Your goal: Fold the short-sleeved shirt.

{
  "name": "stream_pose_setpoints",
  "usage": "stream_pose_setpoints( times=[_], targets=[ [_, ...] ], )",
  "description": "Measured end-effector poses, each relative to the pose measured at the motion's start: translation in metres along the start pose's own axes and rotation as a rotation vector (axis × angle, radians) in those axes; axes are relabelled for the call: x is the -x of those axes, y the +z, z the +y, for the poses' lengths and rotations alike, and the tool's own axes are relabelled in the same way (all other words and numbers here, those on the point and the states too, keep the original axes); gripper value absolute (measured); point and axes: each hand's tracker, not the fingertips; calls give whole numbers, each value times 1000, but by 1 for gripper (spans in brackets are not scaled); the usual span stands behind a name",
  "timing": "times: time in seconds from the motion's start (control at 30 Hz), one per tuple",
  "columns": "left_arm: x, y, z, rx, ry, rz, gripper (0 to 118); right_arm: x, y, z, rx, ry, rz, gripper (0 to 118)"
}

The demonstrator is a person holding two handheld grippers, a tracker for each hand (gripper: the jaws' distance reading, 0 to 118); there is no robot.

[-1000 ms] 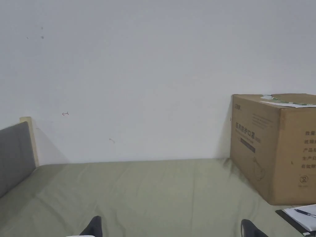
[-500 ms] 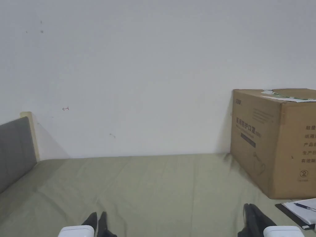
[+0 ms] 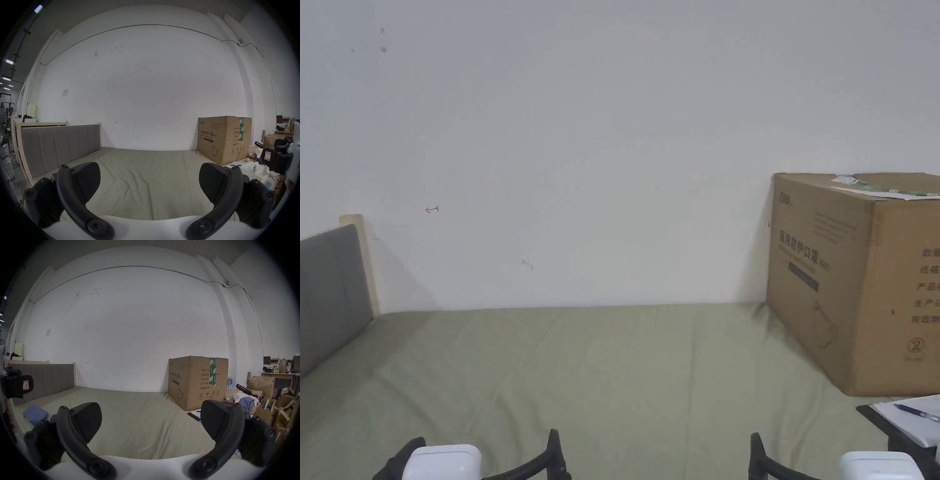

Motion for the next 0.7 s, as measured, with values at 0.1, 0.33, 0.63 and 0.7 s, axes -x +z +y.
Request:
stream_pose_setpoints(
  times=[0.1, 0.33, 0.63, 0.7],
  targets=[
    [5, -1, 2, 2, 19, -54, 118, 1, 0, 0, 3, 8, 1, 118],
    [5, -13, 4, 73, 40, 65, 118, 7, -2, 1, 15, 33, 8, 118],
    [9, -11, 6, 56, 59, 3, 118, 12, -4, -1, 28, 40, 18, 118],
    [9, -14, 6, 73, 55, 12, 118, 12, -4, -1, 26, 40, 17, 118]
  ],
)
